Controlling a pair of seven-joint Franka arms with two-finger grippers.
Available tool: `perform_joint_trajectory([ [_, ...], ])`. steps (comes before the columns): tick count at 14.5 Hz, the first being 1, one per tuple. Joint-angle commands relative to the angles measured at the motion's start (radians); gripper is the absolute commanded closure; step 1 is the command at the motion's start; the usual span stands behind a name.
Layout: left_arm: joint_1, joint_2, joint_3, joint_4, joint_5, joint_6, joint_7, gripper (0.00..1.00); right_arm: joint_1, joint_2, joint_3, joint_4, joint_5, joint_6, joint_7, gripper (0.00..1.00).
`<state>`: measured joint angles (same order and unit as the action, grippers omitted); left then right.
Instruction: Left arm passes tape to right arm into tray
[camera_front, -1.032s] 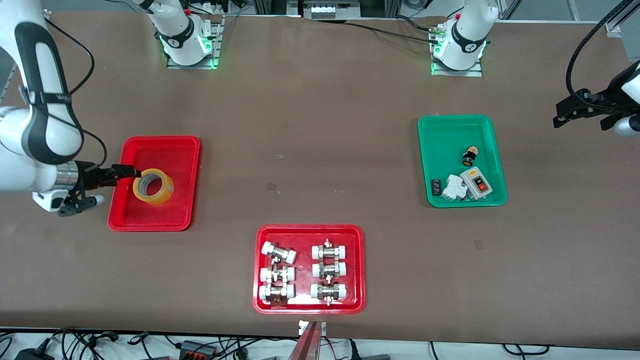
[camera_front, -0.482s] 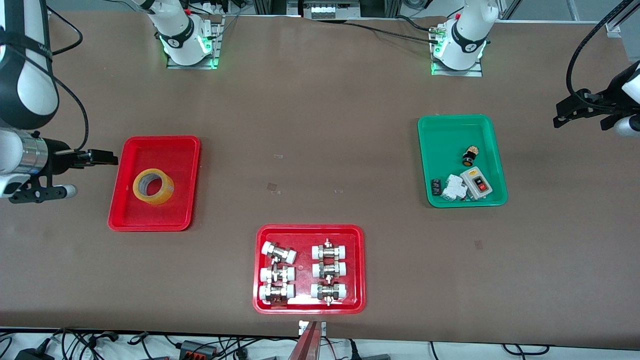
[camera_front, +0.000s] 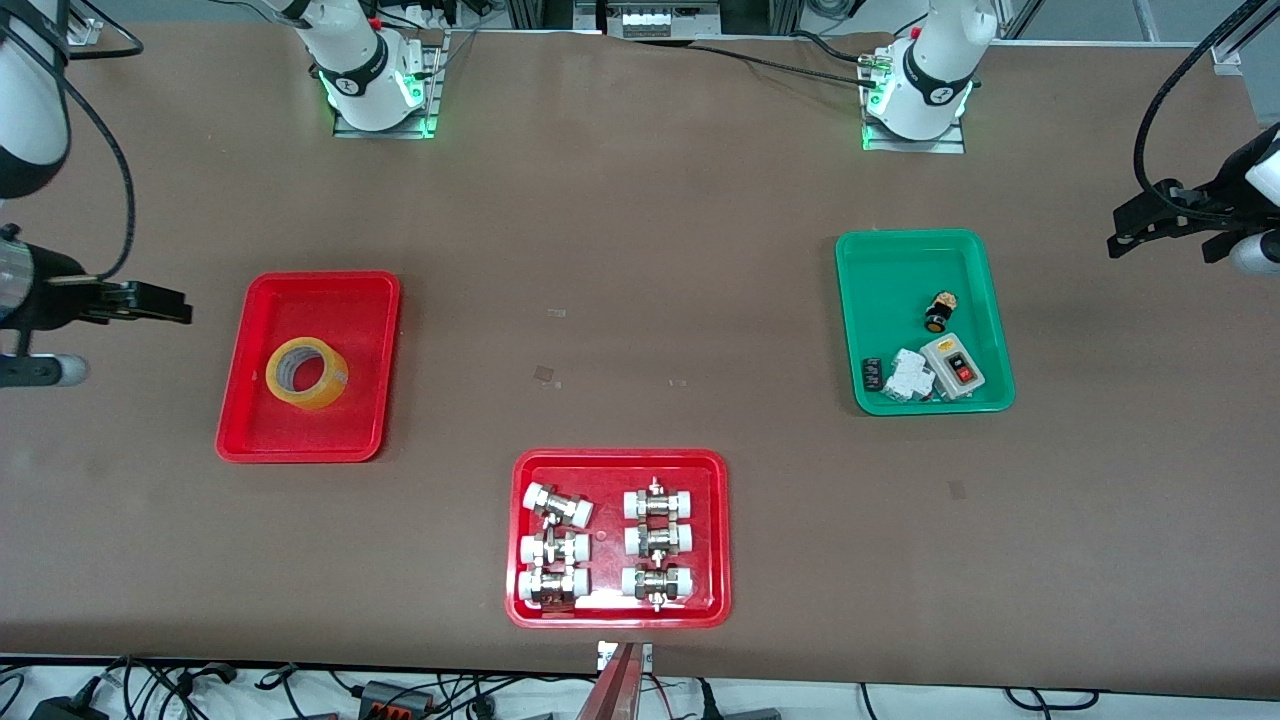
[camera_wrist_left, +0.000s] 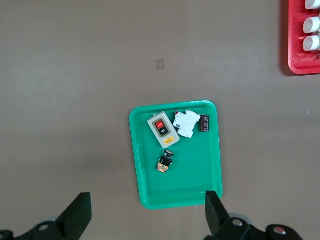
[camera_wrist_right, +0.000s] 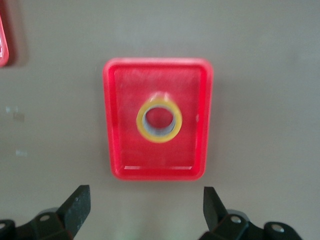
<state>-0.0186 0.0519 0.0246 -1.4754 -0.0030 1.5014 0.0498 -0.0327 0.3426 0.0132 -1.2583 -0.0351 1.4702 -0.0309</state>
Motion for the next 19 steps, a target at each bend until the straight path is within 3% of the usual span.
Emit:
perform_joint_trajectory([
  [1, 0.008, -0.021, -0.002, -0.026, 0.000, 0.017, 0.024, 0.00, 0.007, 0.012, 0.004, 0.037, -0.035, 0.083, 0.028, 0.00],
  [6, 0.008, -0.021, -0.002, -0.028, 0.000, 0.016, 0.024, 0.00, -0.001, -0.017, -0.004, 0.022, -0.022, 0.159, 0.028, 0.00],
  [9, 0.008, -0.021, -0.002, -0.028, -0.002, 0.016, 0.024, 0.00, 0.000, -0.092, -0.004, -0.077, -0.023, 0.190, 0.026, 0.00],
  [14, 0.009, -0.023, -0.002, -0.028, -0.002, 0.016, 0.024, 0.00, -0.003, -0.295, -0.006, -0.415, -0.011, 0.357, 0.029, 0.00],
  [19, 0.009, -0.021, -0.002, -0.028, -0.002, 0.016, 0.024, 0.00, -0.009, -0.359, -0.009, -0.475, 0.007, 0.346, 0.006, 0.00],
])
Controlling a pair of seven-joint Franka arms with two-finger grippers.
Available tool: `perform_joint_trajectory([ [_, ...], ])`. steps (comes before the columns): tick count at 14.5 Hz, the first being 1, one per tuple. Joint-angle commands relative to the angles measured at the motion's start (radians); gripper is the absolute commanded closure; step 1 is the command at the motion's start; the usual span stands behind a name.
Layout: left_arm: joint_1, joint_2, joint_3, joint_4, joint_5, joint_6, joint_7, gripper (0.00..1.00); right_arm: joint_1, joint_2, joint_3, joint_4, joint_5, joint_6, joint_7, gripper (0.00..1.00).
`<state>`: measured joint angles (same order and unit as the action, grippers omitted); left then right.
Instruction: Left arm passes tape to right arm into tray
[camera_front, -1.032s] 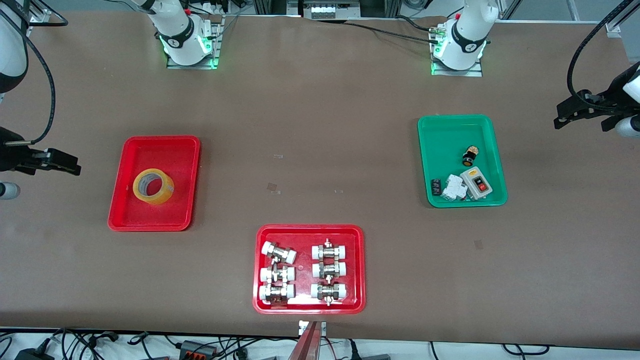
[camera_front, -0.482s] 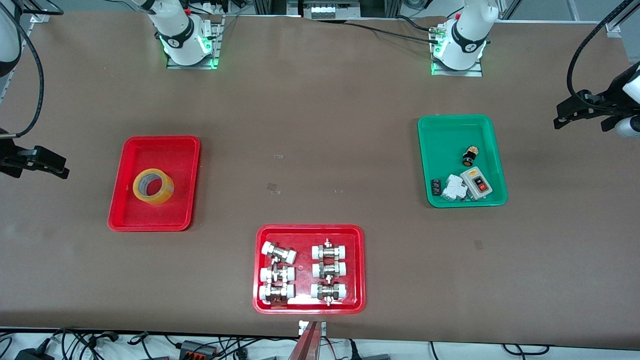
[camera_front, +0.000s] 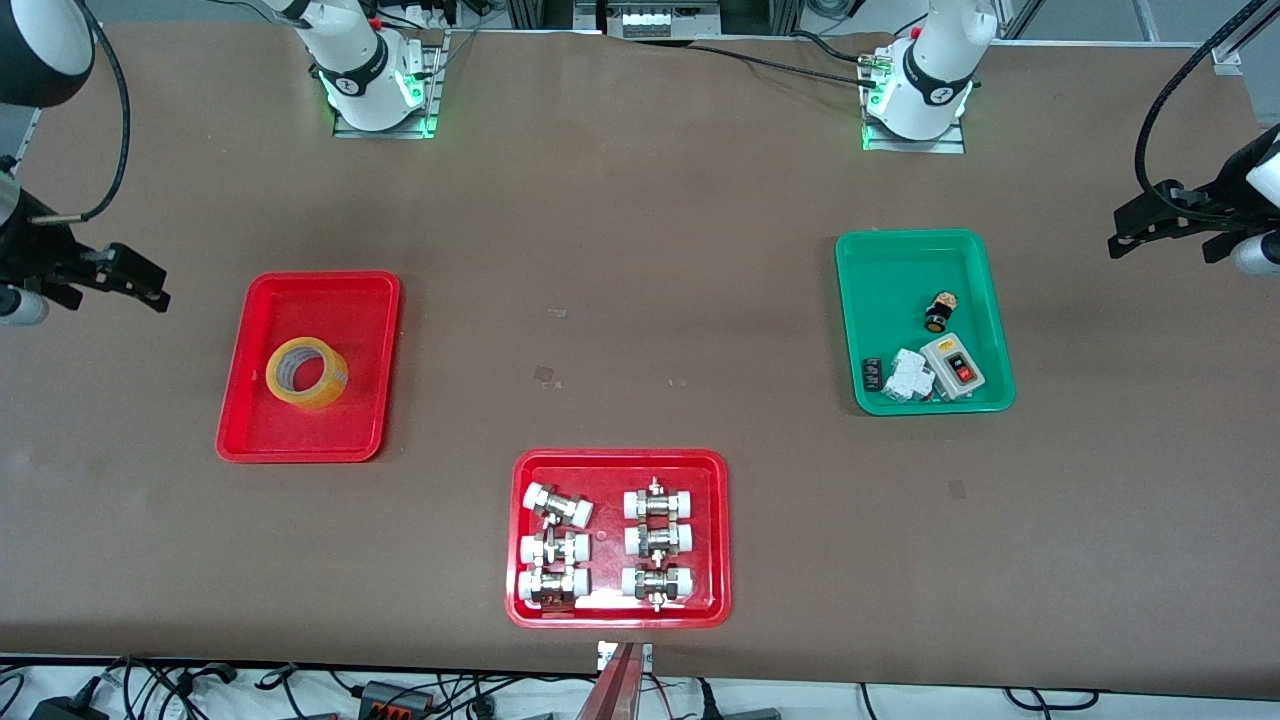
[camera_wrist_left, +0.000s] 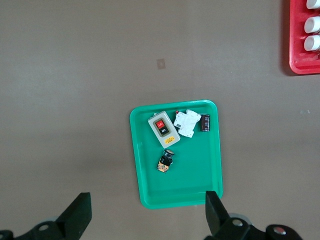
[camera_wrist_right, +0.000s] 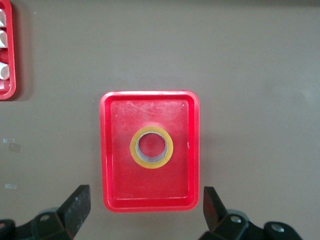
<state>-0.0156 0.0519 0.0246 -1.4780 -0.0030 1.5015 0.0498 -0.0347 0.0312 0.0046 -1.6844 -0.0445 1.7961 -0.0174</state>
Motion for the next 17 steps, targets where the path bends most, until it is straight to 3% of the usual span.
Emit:
perform_joint_trajectory([
  [1, 0.006, -0.021, -0.002, -0.025, -0.002, 0.016, 0.024, 0.00, -0.004, -0.057, 0.000, -0.049, 0.017, 0.017, -0.007, 0.00],
  [5, 0.006, -0.023, -0.002, -0.025, -0.002, 0.016, 0.025, 0.00, -0.002, -0.088, 0.003, -0.058, 0.017, -0.064, -0.025, 0.00],
  [8, 0.006, -0.021, -0.002, -0.025, -0.002, 0.014, 0.025, 0.00, -0.005, -0.086, 0.000, -0.057, 0.051, -0.054, -0.041, 0.00],
  [17, 0.006, -0.021, 0.000, -0.025, -0.002, 0.011, 0.025, 0.00, -0.007, -0.100, 0.000, -0.054, 0.041, -0.072, -0.044, 0.00],
])
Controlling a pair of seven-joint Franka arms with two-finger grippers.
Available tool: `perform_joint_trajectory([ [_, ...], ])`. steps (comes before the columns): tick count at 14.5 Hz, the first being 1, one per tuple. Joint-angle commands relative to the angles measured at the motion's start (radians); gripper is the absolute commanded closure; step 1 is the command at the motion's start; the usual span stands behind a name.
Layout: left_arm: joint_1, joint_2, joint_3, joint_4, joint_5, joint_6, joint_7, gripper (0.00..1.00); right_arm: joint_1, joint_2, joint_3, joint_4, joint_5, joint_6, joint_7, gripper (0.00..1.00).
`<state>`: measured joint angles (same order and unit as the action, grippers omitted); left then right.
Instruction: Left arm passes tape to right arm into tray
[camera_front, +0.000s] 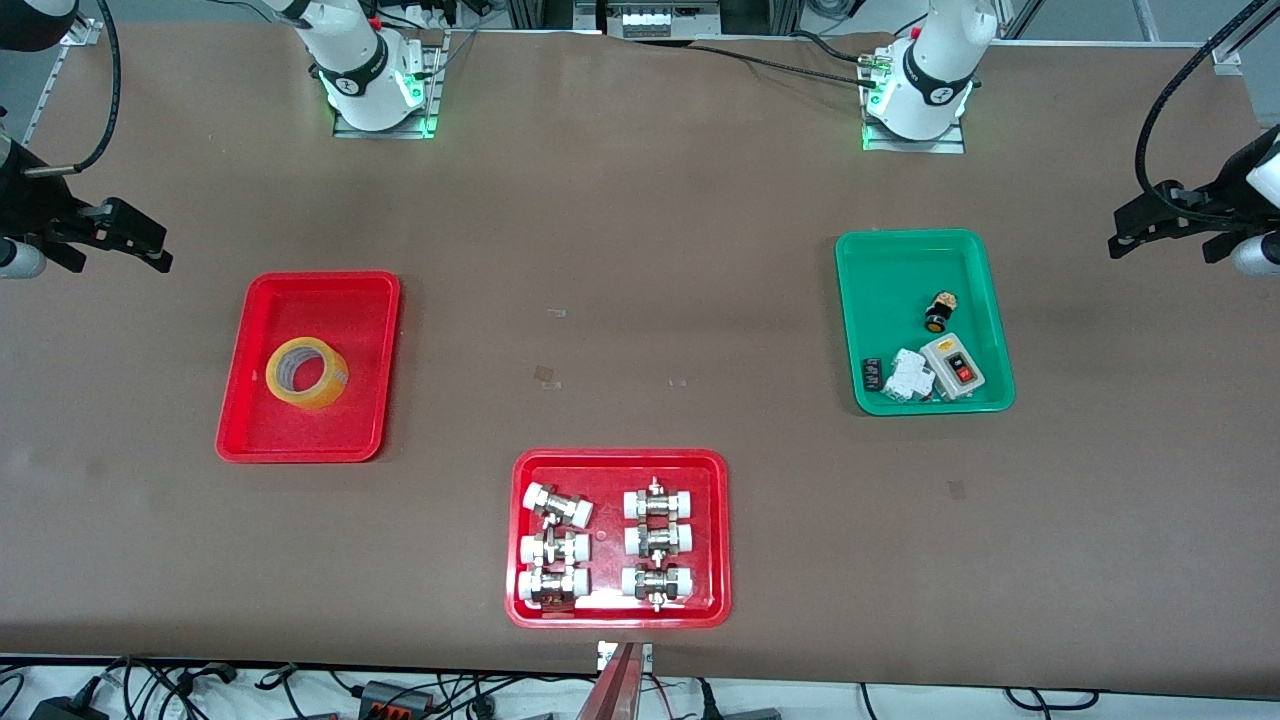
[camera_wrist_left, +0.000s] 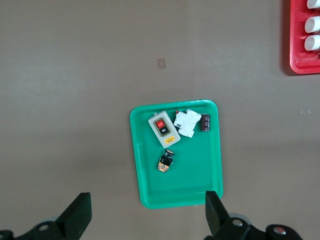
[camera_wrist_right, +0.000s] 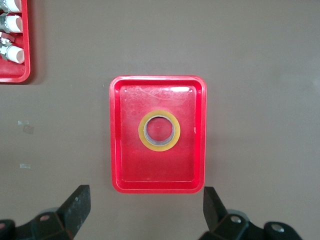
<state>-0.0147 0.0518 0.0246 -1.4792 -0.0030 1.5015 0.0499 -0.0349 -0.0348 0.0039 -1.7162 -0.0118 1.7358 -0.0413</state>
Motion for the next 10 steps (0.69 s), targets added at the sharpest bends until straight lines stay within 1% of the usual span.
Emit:
perform_joint_trajectory([
  [1, 0.005, -0.021, -0.002, -0.024, -0.002, 0.013, 0.025, 0.00, -0.007, -0.036, 0.001, -0.020, 0.007, -0.018, -0.020, 0.00],
  [10, 0.005, -0.021, 0.000, -0.024, -0.002, 0.011, 0.025, 0.00, -0.007, -0.036, 0.001, -0.022, 0.018, -0.021, -0.005, 0.00],
])
